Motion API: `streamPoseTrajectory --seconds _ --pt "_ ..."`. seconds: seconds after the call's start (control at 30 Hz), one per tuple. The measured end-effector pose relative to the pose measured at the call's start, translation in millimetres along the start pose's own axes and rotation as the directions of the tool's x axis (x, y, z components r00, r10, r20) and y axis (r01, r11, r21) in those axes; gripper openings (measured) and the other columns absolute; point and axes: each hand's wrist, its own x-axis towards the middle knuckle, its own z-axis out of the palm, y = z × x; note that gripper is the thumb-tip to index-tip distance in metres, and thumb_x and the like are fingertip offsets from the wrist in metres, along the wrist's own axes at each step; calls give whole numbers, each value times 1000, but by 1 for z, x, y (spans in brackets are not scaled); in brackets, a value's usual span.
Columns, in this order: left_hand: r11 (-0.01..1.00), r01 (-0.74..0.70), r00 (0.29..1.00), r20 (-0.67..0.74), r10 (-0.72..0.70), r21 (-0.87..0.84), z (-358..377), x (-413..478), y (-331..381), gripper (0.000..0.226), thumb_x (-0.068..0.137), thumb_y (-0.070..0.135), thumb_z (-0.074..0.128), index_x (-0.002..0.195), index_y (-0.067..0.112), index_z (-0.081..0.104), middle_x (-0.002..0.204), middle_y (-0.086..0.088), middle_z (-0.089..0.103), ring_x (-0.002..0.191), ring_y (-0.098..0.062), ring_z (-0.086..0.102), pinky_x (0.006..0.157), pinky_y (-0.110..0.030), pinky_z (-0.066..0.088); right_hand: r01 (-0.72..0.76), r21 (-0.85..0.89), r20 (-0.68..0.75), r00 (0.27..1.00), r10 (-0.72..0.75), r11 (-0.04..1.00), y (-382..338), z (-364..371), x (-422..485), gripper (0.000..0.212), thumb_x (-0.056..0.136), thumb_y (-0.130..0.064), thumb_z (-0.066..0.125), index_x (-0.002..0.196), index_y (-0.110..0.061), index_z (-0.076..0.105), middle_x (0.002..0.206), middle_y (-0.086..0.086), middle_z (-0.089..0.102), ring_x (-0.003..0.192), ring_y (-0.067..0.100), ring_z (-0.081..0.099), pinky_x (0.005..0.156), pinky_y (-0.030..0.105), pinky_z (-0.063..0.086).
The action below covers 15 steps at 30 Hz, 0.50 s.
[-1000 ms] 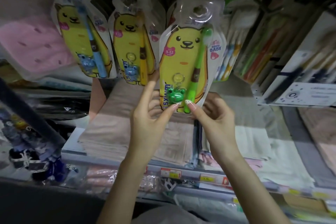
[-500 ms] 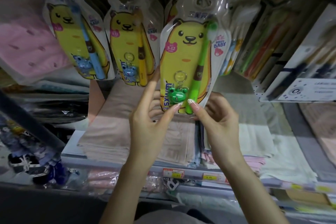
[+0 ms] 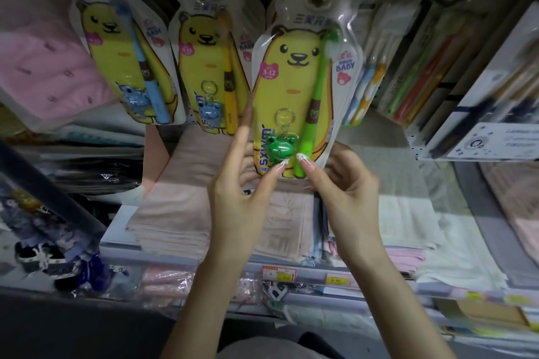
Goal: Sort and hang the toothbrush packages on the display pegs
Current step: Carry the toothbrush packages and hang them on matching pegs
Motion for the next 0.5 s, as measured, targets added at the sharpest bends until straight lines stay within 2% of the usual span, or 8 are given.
streamPoseTrajectory --seconds 0.1,0.17,0.2,0.3,0.37,0.43,0.5 --pt "1000 -21 999 31 20 23 0 5 -1 73 83 14 66 120 71 38 106 6 67 97 -11 66 79 -23 51 -23 20 -48 999 24 1000 5 4 1 21 80 -17 74 99 -10 70 93 15 74 87 22 65 80 43 51" --pt "998 -33 998 47 31 52 2 9 -1 72 84 14 65 119 71 39 114 3 66 98 -12 66 80 -26 53 -41 37 -65 997 44 998 7 5 3 23 81 -17 73 102 -9 70 96 16 73 91 23 66 82 45 52" --pt "997 -35 998 45 32 65 4 11 -2 73 84 14 65 123 69 37 118 0 66 99 -13 66 81 -29 55 -42 34 -62 997 44 999 6 5 6 22 83 -14 72 104 -9 70 98 13 74 93 22 67 81 42 52" --pt "993 -22 999 27 19 114 9 21 -9 79 84 11 66 136 58 29 132 -1 60 107 -16 64 87 -38 56 -20 -8 -50 999 19 1000 2 6 18 18 87 -4 67 103 -11 69 96 1 75 87 9 67 70 22 49" --pt "991 -11 1000 25 8 132 13 31 -13 80 83 13 67 142 51 27 139 0 55 115 -16 61 92 -42 54 -6 -33 -62 998 4 999 2 7 29 18 87 -3 67 101 -13 70 89 -4 74 79 4 65 65 17 47" --pt "991 -1 1000 25 -2 136 19 42 -17 82 83 9 70 144 41 27 145 2 48 125 -16 54 99 -38 49 -5 -45 -80 997 1 999 2 9 41 19 86 -3 68 94 -19 70 81 -8 73 73 4 63 62 17 48" --pt "990 6 1000 7 -8 144 25 51 -22 82 83 3 70 145 34 25 145 8 45 126 -12 51 100 -29 48 -14 -76 -81 997 7 997 3 8 53 22 85 -3 69 89 -25 69 81 -7 72 71 5 63 58 18 49"
